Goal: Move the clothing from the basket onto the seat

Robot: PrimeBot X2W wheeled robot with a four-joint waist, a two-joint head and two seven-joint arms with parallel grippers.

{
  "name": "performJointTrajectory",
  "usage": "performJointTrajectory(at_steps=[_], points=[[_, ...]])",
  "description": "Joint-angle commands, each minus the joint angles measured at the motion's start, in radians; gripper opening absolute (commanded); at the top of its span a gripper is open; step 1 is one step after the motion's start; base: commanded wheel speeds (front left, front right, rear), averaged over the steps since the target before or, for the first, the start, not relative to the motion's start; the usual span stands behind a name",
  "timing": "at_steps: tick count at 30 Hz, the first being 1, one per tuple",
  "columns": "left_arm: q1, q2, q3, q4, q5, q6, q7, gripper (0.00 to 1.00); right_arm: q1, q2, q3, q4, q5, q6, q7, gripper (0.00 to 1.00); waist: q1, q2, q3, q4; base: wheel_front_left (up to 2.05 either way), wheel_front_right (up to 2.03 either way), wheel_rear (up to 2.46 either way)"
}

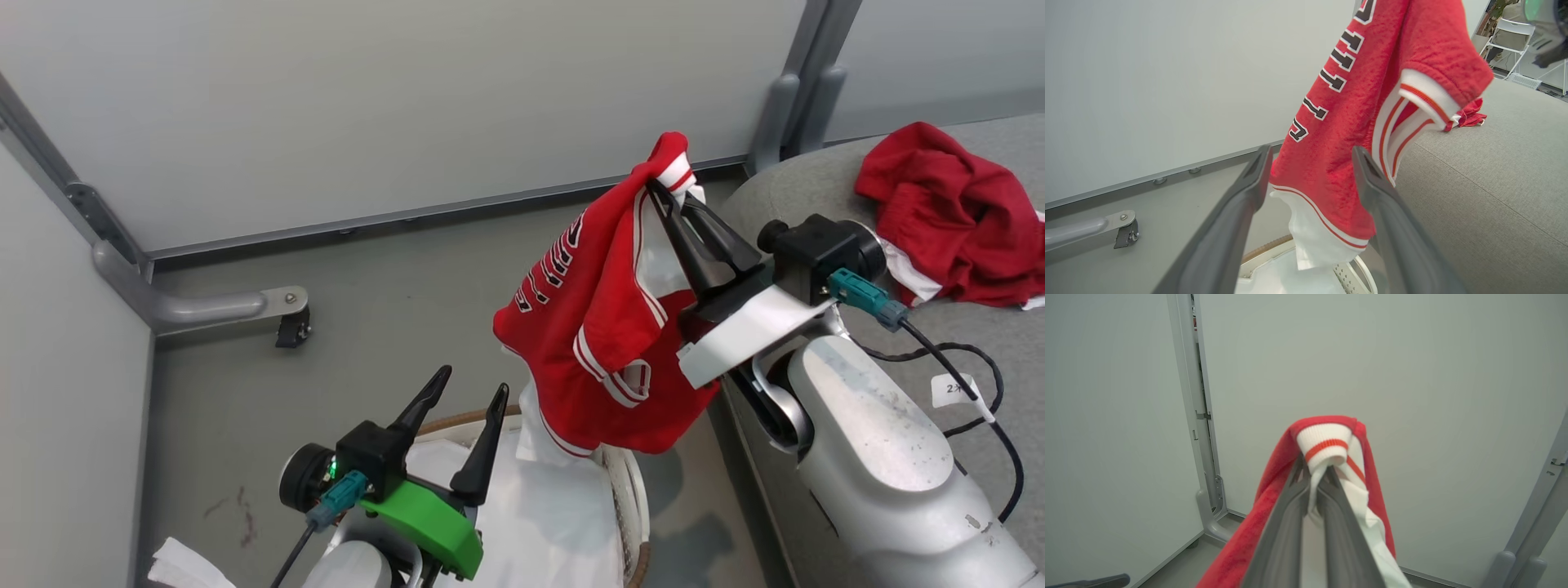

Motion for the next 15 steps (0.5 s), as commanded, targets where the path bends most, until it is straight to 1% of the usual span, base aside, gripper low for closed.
performJointTrajectory(at_steps=[1,8,11,15], points=[[0.017,-0.008,0.008,-0.002,0.017,-0.005,-0.001,1.00,0.006,-0.003,-0.009,-0.012,-0.006,-0.001,-0.005,0.00,0.0000,-0.0001,0.012,-0.034,0.00,0.00,0.00],[0.019,-0.034,0.022,-0.014,0.039,-0.008,-0.001,1.00,-0.011,-0.021,-0.025,-0.045,-0.027,-0.001,-0.005,0.00,0.0000,-0.0001,0.045,-0.154,0.00,0.00,0.00],[0.012,-0.034,0.014,-0.021,0.041,-0.009,-0.001,1.00,-0.013,-0.032,-0.036,-0.053,-0.036,-0.001,-0.005,0.00,0.0000,-0.0001,0.060,-0.212,0.00,0.00,0.00],[-0.002,-0.035,0.003,-0.024,0.039,-0.009,-0.001,1.00,-0.014,-0.046,-0.057,-0.059,-0.043,-0.001,-0.005,0.00,0.0000,-0.0001,0.078,-0.271,0.00,0.00,0.00]])
